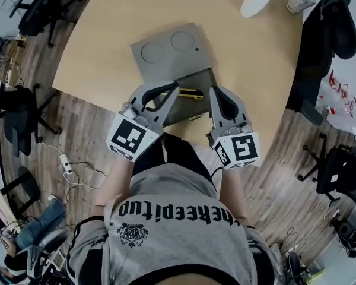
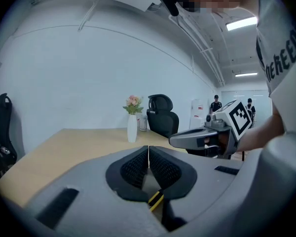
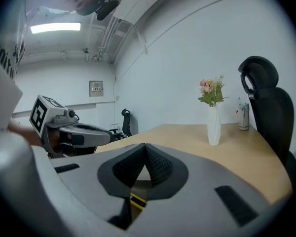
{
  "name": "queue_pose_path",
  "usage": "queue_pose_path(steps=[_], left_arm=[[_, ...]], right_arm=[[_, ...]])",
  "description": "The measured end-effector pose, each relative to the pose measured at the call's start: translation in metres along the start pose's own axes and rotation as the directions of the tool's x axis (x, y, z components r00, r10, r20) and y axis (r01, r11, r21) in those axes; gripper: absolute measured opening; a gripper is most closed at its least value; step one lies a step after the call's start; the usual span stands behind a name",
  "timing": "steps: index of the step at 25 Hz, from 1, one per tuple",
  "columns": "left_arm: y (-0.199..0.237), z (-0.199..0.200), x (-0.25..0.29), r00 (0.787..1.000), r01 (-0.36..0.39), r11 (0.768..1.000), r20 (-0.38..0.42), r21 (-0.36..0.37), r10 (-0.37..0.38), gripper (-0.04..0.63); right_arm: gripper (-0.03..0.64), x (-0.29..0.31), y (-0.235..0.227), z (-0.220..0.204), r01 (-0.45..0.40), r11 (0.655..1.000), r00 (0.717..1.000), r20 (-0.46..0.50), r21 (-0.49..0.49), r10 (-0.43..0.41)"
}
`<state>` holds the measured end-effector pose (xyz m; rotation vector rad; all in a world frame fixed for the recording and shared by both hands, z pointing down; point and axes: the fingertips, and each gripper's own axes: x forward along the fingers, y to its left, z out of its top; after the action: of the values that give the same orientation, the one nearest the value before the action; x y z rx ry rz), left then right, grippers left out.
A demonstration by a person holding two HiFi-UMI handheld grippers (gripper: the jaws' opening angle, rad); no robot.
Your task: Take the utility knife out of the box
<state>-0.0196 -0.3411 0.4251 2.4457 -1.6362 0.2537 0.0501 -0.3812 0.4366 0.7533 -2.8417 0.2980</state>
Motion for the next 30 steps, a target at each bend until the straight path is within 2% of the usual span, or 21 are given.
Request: queue_pose_path(steps=[5,10,14,21,24,30], left_arm=[[-0.007,-0.033,0.013,0.994,0.057,0.998,-0.098,0.028,-0.054,0.018],[-0.020,-0.071,0.027,0.960,0.139,0.988,-0.254,0.072,-0.116,0.018],[-0.028,-0.100,0.035,0.917,0.186,0.976,-0.376,0.109,-0.133,0.018],[-0.036,-0.131,0.054,0.840,0.285,0.934,-0.525,0.217,-0.134,0.022],[-0.041,-0.142,0.060,0.799,0.336,0.916,-0.581,0.218,-0.155,0.102],[-0.043,-0.161,0.072,0.730,0.404,0.883,-0.666,0.238,-0.154,0.131]], right_arm=[[0.006,0.005,-0.003,-0.015,-0.011,0.999,1.000,-0.027,0.035,0.012],[0.006,0.005,-0.009,-0.026,-0.021,0.998,0.999,-0.046,0.055,0.024],[0.006,0.001,-0.015,-0.029,-0.016,0.997,0.999,-0.049,0.071,0.020],[0.006,0.000,-0.028,-0.032,-0.023,0.997,0.998,-0.052,0.076,0.027],[0.006,-0.001,-0.031,-0.034,-0.024,0.996,0.998,-0.053,0.085,0.028],[0.006,0.001,-0.035,-0.034,-0.031,0.996,0.998,-0.054,0.089,0.035]])
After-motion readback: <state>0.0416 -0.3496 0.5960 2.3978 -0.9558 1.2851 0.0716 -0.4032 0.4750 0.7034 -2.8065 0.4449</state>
